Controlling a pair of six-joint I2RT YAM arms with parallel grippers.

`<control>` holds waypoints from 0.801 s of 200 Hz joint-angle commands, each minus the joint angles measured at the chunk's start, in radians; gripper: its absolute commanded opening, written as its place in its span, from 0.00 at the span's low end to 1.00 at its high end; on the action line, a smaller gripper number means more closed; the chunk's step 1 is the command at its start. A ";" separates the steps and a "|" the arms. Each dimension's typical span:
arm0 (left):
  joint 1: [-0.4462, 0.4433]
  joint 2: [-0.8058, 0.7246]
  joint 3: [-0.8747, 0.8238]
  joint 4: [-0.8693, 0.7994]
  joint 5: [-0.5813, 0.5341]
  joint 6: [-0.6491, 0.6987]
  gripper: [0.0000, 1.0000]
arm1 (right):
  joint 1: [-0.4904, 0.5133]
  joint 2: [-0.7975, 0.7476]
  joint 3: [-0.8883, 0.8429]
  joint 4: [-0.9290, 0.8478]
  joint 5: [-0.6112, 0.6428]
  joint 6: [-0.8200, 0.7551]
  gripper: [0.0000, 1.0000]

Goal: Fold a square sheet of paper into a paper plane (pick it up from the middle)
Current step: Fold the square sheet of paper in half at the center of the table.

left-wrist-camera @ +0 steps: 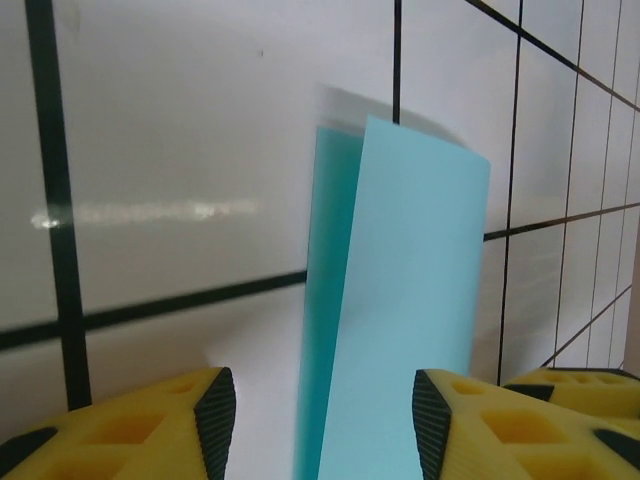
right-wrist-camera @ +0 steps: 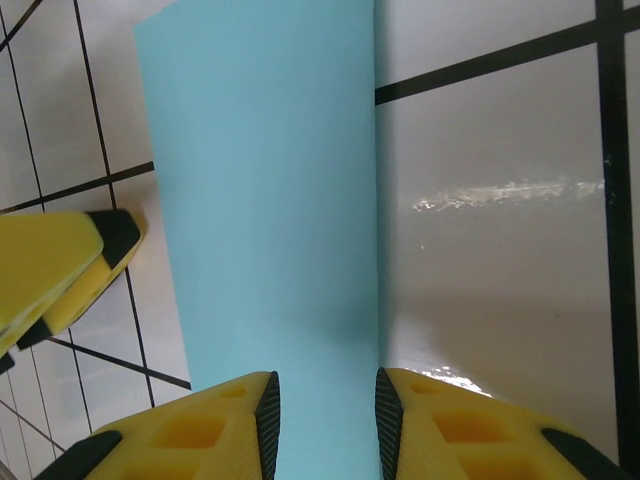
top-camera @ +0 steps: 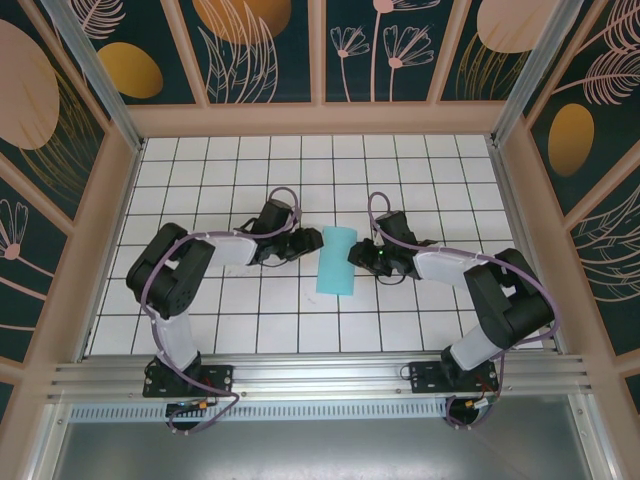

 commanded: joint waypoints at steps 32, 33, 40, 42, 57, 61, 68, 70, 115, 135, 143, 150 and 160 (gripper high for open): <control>0.032 0.093 0.131 0.030 0.090 0.052 0.52 | 0.006 -0.003 0.007 0.036 -0.006 0.021 0.35; 0.033 0.095 0.133 0.029 0.091 0.052 0.52 | 0.006 -0.002 0.007 0.036 -0.006 0.022 0.35; 0.033 0.109 0.147 0.028 0.099 0.053 0.51 | 0.006 -0.001 0.008 0.037 -0.006 0.024 0.35; 0.033 0.112 0.150 0.028 0.101 0.053 0.51 | 0.006 -0.001 0.008 0.036 -0.006 0.024 0.35; 0.033 0.129 0.166 0.026 0.105 0.051 0.51 | 0.006 0.006 0.008 0.040 -0.006 0.026 0.35; 0.034 0.131 0.169 0.025 0.106 0.052 0.51 | 0.006 0.008 0.010 0.040 -0.006 0.026 0.34; 0.034 0.133 0.175 0.018 0.097 0.054 0.51 | 0.006 0.010 0.013 0.038 -0.003 0.026 0.34; 0.034 0.135 0.178 0.014 0.094 0.053 0.51 | 0.007 0.010 0.013 0.038 -0.003 0.026 0.34; 0.034 0.159 0.202 0.006 0.097 0.051 0.51 | 0.006 0.022 0.015 0.044 -0.006 0.029 0.34; 0.034 0.174 0.220 0.002 0.111 0.054 0.50 | 0.006 0.026 0.016 0.043 -0.004 0.029 0.34; 0.034 0.180 0.228 -0.004 0.112 0.053 0.50 | 0.006 0.027 0.016 0.042 -0.004 0.030 0.34; 0.033 0.187 0.236 -0.009 0.113 0.052 0.50 | 0.006 0.028 0.016 0.044 -0.005 0.029 0.34; 0.033 0.192 0.244 -0.015 0.109 0.051 0.50 | 0.006 0.027 0.013 0.050 -0.004 0.030 0.34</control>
